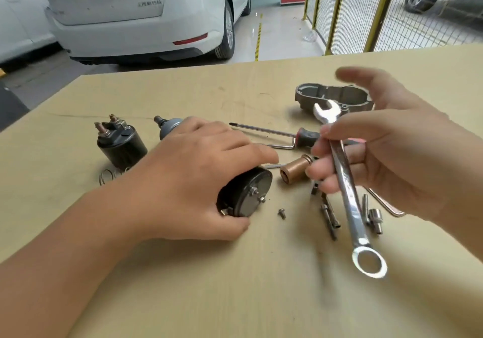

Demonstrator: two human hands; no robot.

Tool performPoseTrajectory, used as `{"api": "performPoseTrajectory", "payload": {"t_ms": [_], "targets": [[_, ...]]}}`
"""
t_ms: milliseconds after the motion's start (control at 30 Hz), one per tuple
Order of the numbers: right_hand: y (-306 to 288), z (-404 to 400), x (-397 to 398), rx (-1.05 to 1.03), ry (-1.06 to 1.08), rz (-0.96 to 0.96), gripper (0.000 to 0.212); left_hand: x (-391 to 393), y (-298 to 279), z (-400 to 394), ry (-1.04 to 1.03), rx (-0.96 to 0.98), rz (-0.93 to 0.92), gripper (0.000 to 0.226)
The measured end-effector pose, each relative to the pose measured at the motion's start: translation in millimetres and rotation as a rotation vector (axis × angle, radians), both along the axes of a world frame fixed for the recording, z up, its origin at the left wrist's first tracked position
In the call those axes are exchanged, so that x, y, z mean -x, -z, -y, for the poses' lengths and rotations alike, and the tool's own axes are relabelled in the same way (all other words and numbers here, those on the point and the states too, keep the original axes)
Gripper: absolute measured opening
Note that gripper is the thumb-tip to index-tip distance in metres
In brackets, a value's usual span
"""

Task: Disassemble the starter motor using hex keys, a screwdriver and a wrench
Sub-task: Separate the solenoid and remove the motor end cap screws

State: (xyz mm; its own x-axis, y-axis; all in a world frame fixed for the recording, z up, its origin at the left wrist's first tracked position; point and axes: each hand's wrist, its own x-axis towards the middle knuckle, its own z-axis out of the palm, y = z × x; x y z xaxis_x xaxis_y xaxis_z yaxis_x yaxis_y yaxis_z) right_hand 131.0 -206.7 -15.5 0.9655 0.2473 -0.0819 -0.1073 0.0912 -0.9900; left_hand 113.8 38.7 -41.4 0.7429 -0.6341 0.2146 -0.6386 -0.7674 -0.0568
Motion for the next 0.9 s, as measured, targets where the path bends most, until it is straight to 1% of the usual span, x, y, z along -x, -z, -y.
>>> {"api": "performPoseTrajectory", "payload": {"t_ms": [33, 67, 100, 200, 267, 333, 400, 600, 667, 800, 900], "targets": [[0.3, -0.4, -0.6, -0.046, 0.050, 0.012, 0.072, -0.6, 1.4, 0.2, 0.017, 0.002, 0.025, 0.069], [1.0, -0.1, -1.6, -0.091, 0.092, 0.027, 0.073, -0.5, 3.2, 0.0, 0.034, 0.012, 0.046, 0.066], [1.3, 0.4, -2.8, -0.129, 0.127, 0.036, 0.067, -0.2, 4.8, -1.0, 0.052, 0.030, 0.064, 0.064], [0.9, 2.1, -6.1, -0.251, 0.155, 0.039, 0.033, 1.1, 7.0, -6.5, 0.114, 0.139, 0.093, 0.059], [1.1, 3.3, -6.6, -0.319, 0.190, 0.024, 0.028, 2.0, 4.3, -10.5, 0.123, 0.308, 0.050, 0.057], [1.5, 2.7, -7.8, -0.366, 0.246, 0.021, 0.030, 2.4, 0.5, -14.1, 0.112, 0.509, 0.000, 0.057], [3.5, 1.4, -8.6, -0.404, 0.280, 0.023, 0.031, 4.1, -0.5, -15.8, 0.102, 0.631, -0.024, 0.058], [15.3, -3.0, -8.9, -0.439, 0.287, 0.011, 0.032, 6.5, 5.2, -13.3, 0.134, 0.770, -0.062, 0.056], [19.1, -4.9, -8.3, -0.454, 0.288, 0.006, 0.033, 6.8, 5.6, -11.9, 0.154, 0.821, -0.079, 0.059], [23.4, -6.9, -8.5, -0.484, 0.295, 0.013, 0.032, 9.2, 7.4, -9.5, 0.179, 0.882, -0.069, 0.059], [23.5, -5.1, -10.1, -0.449, 0.284, 0.056, 0.029, 9.5, 8.9, -8.3, 0.186, 0.893, -0.067, 0.061]]}}
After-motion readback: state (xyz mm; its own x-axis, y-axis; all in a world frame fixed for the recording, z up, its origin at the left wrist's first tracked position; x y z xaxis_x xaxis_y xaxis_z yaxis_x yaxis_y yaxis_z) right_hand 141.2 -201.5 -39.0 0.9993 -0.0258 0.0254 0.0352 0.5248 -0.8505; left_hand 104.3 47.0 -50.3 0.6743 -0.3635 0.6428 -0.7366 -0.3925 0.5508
